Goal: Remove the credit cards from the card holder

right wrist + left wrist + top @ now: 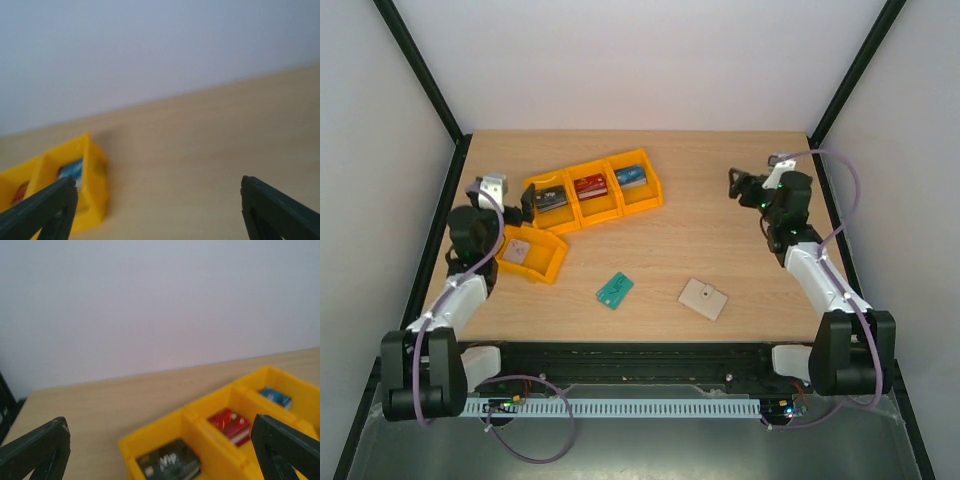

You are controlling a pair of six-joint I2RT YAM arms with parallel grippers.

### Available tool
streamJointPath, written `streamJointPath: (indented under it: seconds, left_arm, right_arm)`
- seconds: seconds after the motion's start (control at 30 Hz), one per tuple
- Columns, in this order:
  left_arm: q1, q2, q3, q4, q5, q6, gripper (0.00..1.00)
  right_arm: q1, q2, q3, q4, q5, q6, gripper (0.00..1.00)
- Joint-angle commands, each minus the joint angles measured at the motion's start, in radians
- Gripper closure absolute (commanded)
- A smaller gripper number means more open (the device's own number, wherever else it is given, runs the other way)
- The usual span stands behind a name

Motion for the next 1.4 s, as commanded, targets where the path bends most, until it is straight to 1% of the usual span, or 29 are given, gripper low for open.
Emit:
streamJointPath:
  seconds: [0.0, 0.07, 0.17, 0.23, 0.3, 0.4, 0.5, 0.6, 0.63, 0.7, 0.77, 0.83, 0.9, 0.97, 1.03, 1.1, 1.2, 1.3, 1.37]
  left_arm:
    - [0.004, -0.089, 0.259, -0.55, 0.06, 0.091, 0.01]
    - [0.005, -0.092, 0.386, -0.775, 0.061, 0.127, 0.01]
    - [0.005, -0.088, 0.54, -1.057, 0.053, 0.17, 0.01]
    - [0.004, -0.091, 0.599, -1.182, 0.045, 0.172, 0.01]
    - [0.005, -0.103, 0.628, -1.266, 0.051, 0.17, 0.01]
    - [0.004, -0.129, 0.629, -1.32, 0.076, 0.151, 0.01]
    - [0.005, -0.153, 0.628, -1.346, 0.112, 0.124, 0.01]
    - [0.005, -0.17, 0.625, -1.364, 0.174, 0.095, 0.0]
    - [0.005, -0.172, 0.618, -1.367, 0.203, 0.087, 0.01]
    - [0.005, -0.181, 0.597, -1.36, 0.266, 0.058, 0.01]
    - [0.005, -0.19, 0.561, -1.335, 0.337, 0.018, 0.01]
    - [0.004, -0.206, 0.522, -1.303, 0.374, -0.033, 0.0]
    - [0.005, -0.238, 0.495, -1.283, 0.399, -0.046, 0.01]
    - [0.005, -0.263, 0.48, -1.27, 0.406, -0.045, 0.01]
    - [0.005, -0.27, 0.483, -1.27, 0.414, -0.034, 0.01]
    - [0.002, -0.253, 0.501, -1.277, 0.427, -0.022, 0.01]
    - [-0.001, -0.211, 0.531, -1.286, 0.428, -0.029, 0.01]
    - [-0.001, -0.186, 0.554, -1.312, 0.416, -0.022, 0.0]
    - [-0.001, -0.186, 0.556, -1.31, 0.416, -0.014, 0.0]
  right_arm:
    - [0.097, -0.011, 0.028, -0.542, 0.016, 0.139, 0.17]
    - [0.15, -0.03, 0.002, -0.672, 0.07, 0.165, 0.23]
    - [0.209, -0.107, -0.07, -0.79, 0.147, 0.19, 0.28]
    - [0.258, -0.171, -0.105, -0.853, 0.227, 0.244, 0.32]
    - [0.334, -0.21, -0.099, -0.894, 0.344, 0.325, 0.36]
    - [0.421, -0.186, -0.083, -0.92, 0.35, 0.406, 0.32]
    - [0.445, -0.139, -0.087, -0.973, 0.373, 0.445, 0.31]
    - [0.48, -0.199, -0.136, -1.02, 0.381, 0.515, 0.31]
    - [0.484, -0.226, -0.143, -1.053, 0.401, 0.525, 0.32]
    - [0.491, -0.262, -0.132, -1.107, 0.435, 0.551, 0.37]
    - [0.499, -0.236, -0.106, -1.169, 0.441, 0.543, 0.39]
    - [0.516, -0.203, -0.123, -1.221, 0.425, 0.541, 0.38]
    - [0.527, -0.246, -0.197, -1.194, 0.33, 0.58, 0.38]
    - [0.528, -0.313, -0.274, -1.155, 0.245, 0.626, 0.41]
    - [0.528, -0.364, -0.321, -1.119, 0.194, 0.667, 0.44]
    - [0.528, -0.398, -0.378, -1.011, 0.104, 0.7, 0.5]
    - [0.528, -0.381, -0.464, -0.832, -0.017, 0.758, 0.53]
    - [0.528, -0.352, -0.494, -0.747, -0.042, 0.779, 0.54]
    - [0.527, -0.345, -0.509, -0.704, -0.038, 0.8, 0.58]
